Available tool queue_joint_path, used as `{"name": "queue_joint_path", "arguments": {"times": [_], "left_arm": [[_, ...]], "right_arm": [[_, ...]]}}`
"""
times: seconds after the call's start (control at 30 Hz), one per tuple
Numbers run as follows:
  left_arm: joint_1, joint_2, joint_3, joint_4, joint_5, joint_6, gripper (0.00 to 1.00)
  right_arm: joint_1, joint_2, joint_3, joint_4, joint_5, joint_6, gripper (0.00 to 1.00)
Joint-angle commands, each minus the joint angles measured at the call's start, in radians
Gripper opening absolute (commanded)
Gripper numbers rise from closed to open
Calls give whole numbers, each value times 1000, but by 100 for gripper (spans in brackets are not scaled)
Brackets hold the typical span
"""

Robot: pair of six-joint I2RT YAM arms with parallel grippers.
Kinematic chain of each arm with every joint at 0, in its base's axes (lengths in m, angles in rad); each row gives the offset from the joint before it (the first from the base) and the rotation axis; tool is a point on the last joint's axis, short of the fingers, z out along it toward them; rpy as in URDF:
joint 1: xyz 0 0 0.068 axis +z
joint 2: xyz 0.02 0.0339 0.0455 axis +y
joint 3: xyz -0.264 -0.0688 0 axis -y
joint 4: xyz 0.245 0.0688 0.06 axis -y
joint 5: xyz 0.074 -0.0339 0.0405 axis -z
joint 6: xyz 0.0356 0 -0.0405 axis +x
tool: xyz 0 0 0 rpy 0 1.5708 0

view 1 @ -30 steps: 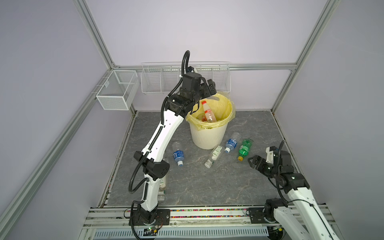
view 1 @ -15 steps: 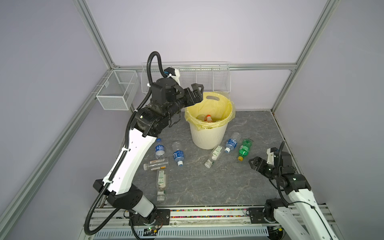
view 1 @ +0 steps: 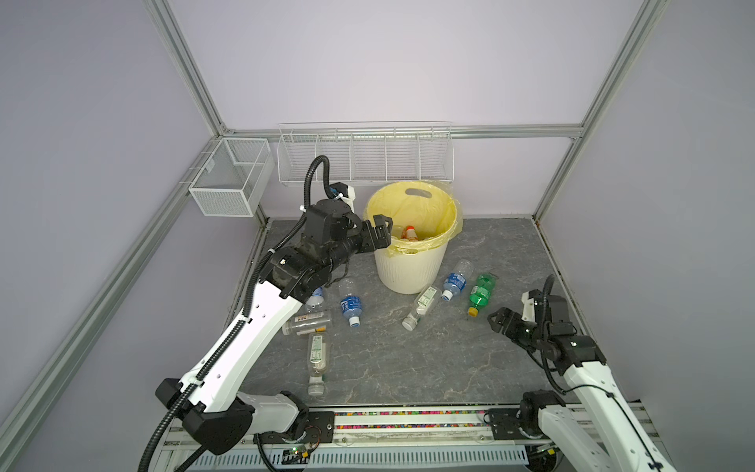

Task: Throw the plastic bottles in the bin
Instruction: 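Withdraw the left gripper down toward the table while the right reaches the Sprite bottle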

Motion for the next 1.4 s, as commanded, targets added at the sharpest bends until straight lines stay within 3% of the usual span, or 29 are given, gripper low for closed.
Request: {"name": "queue_joint_path", "arguments": {"times": [0.0,0.27,0.7,1.37], "left_arm": [[0,-42,-53,24,-20,8,100],[0,-134,-210,51,21,-47,100],[0,-215,-321,-36,-46,-2,100],[0,-358,-545,-70,-132,-48,100]], "right_arm": [[6,26,17,20,11,-14,89],[7,90,18,46,0,-8,89],[6,168,78,61,58,7,89],[5,561,266,175,43,-46,89]]}}
